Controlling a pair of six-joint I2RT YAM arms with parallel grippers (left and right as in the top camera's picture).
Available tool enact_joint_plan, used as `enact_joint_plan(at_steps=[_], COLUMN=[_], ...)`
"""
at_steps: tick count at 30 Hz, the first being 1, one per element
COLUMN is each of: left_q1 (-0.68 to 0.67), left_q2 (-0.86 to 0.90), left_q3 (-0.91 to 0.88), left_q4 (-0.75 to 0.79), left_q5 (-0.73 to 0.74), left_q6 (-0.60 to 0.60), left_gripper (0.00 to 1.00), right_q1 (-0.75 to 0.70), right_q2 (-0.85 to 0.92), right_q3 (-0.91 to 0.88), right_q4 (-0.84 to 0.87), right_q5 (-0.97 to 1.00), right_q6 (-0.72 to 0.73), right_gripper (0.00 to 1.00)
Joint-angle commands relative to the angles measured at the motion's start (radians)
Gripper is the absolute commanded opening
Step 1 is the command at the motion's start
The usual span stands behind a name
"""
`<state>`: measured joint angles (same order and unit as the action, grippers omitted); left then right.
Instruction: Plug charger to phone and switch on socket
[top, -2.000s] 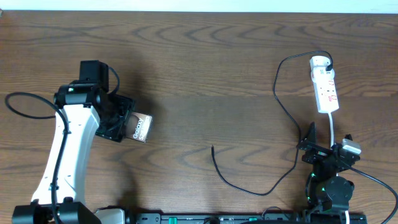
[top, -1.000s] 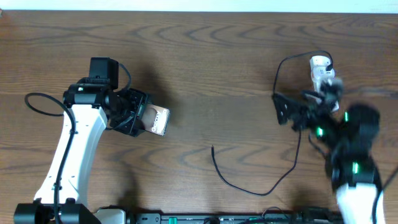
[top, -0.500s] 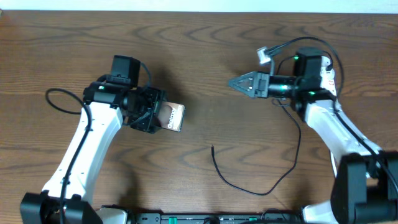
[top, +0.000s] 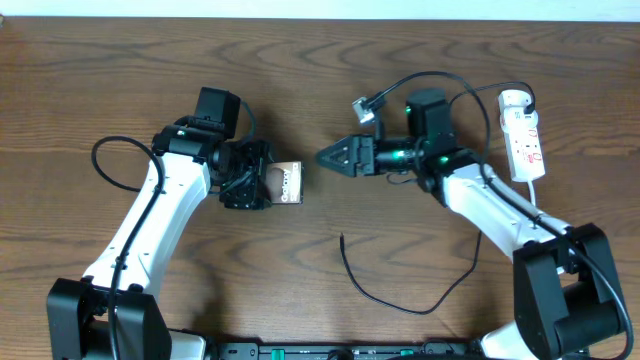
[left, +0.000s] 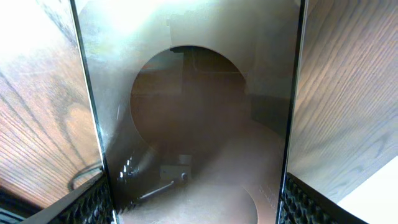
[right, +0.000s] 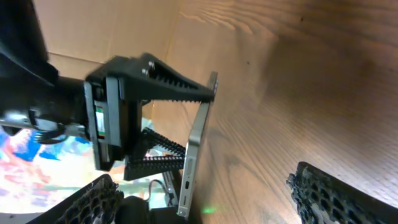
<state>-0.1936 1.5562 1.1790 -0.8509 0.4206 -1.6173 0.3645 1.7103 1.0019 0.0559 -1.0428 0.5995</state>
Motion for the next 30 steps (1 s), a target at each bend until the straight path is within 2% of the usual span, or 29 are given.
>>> enact_joint_plan(at_steps=[1, 10, 21, 30], left_q1=[-0.005, -0.036, -0.076, -0.111], left_q2=[-0.001, -0.001, -0.001, -0.001], left_q3=[0.018, 0.018, 0.018, 0.018], left_q4=[0.008, 0.026, 0.027, 0.027], left_q5=[0.017, 0.009, -0.014, -0.04], left_q6=[-0.084, -0.098, -0.11, -0.205], left_gripper=[0.07, 0.07, 0.07, 0.07], right_q1=[0.056, 0.156, 0.201, 0.216], right_q2=[0.0, 0.0, 0.0, 0.001], right_q3=[0.012, 0.012, 0.012, 0.012], right_q4=[-0.004, -0.029, -0.052, -0.058], right_q5=[0.074, 0.181, 0.267, 0.297], right_q6=[0.011, 0.037, 0.089, 0.105], right_gripper=[0.88, 0.86, 0.84, 0.77])
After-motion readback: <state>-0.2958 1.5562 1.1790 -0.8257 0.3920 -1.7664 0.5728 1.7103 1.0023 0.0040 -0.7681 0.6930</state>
